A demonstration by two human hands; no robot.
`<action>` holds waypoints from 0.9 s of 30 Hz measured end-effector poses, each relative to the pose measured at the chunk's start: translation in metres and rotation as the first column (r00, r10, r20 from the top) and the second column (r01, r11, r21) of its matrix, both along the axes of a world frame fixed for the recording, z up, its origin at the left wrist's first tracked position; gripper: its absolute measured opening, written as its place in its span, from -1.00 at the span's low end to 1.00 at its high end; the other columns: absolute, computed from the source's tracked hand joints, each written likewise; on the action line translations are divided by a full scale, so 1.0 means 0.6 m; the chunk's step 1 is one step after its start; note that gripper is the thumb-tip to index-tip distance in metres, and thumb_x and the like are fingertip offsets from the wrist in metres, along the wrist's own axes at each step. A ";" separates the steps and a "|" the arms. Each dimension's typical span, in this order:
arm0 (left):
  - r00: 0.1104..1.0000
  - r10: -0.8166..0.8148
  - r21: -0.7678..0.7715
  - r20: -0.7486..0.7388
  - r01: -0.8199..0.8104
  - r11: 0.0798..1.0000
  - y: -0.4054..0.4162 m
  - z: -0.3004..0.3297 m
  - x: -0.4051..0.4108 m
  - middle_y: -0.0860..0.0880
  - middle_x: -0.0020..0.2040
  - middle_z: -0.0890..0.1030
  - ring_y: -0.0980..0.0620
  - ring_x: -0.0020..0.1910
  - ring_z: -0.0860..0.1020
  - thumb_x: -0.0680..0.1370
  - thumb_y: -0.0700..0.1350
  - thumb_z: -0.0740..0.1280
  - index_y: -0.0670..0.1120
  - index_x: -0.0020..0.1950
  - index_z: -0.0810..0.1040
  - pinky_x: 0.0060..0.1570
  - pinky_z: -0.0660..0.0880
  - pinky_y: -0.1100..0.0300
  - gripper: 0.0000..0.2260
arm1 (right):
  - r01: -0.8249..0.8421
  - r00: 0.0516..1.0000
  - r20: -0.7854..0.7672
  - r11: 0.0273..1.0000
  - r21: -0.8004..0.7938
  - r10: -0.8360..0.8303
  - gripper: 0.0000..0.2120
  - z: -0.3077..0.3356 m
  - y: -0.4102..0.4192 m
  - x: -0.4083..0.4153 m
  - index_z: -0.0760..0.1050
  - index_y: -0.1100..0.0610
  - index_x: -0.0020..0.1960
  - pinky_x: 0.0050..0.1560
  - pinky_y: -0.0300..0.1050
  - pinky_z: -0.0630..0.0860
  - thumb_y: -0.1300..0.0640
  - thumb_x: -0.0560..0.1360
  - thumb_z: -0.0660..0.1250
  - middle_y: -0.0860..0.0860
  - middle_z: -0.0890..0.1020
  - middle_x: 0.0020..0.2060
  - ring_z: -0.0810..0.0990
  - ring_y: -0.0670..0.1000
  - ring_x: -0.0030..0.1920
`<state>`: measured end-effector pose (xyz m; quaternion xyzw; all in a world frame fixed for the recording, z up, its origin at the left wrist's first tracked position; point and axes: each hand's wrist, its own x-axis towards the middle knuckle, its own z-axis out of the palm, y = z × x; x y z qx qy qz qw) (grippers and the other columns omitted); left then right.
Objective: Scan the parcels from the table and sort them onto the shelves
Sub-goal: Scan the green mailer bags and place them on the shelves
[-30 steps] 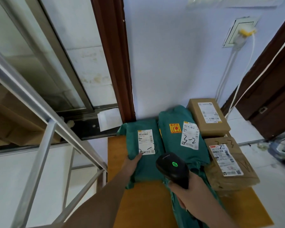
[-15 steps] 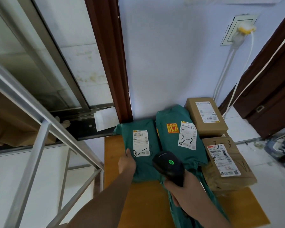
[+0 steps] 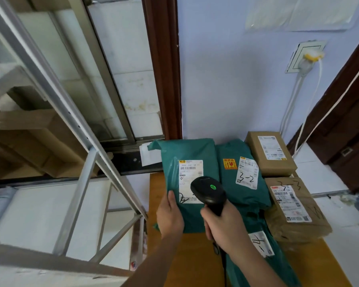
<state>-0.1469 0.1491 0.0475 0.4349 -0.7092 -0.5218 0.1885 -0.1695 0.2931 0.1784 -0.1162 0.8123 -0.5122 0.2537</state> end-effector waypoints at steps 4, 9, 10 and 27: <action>0.999 -0.005 -0.108 -0.042 0.000 0.994 0.017 0.004 0.022 0.05 -0.12 0.61 0.05 -0.10 0.60 0.65 0.31 -0.04 0.04 0.11 0.56 -0.12 0.56 0.06 -0.50 | 0.083 0.997 -0.003 0.994 -0.068 -0.083 -0.82 0.014 -0.010 0.020 0.46 0.32 -0.19 -0.52 -0.23 0.39 0.23 0.53 0.32 0.07 0.49 -0.53 0.45 -0.03 -0.59; 0.994 0.009 -0.136 -0.109 -0.024 0.990 0.039 0.019 0.040 0.06 -0.12 0.59 0.06 -0.13 0.57 0.68 0.26 -0.01 0.02 0.15 0.57 -0.14 0.54 0.07 -0.54 | 0.100 0.995 -0.012 0.993 -0.065 -0.101 -0.81 0.021 -0.001 0.038 0.46 0.30 -0.19 -0.52 -0.26 0.41 0.20 0.54 0.32 0.12 0.51 -0.53 0.48 -0.05 -0.59; 0.993 0.004 -0.135 -0.117 -0.020 0.991 0.043 0.022 0.044 0.06 -0.13 0.58 0.07 -0.14 0.57 0.69 0.23 0.00 0.00 0.17 0.57 -0.16 0.51 0.10 -0.56 | 0.097 0.995 -0.013 0.993 -0.064 -0.098 -0.80 0.022 0.001 0.041 0.46 0.31 -0.20 -0.52 -0.25 0.41 0.21 0.55 0.31 0.13 0.51 -0.53 0.48 -0.05 -0.60; 0.991 -0.016 -0.204 -0.133 -0.011 0.979 0.078 0.048 0.103 0.11 -0.11 0.59 0.20 -0.13 0.55 0.68 0.20 -0.01 0.01 0.16 0.56 -0.20 0.38 0.29 -0.57 | 0.102 0.994 -0.037 0.991 -0.090 -0.105 -0.84 0.039 0.025 0.095 0.44 0.23 -0.20 -0.50 -0.24 0.41 0.21 0.53 0.32 0.12 0.52 -0.52 0.49 -0.03 -0.58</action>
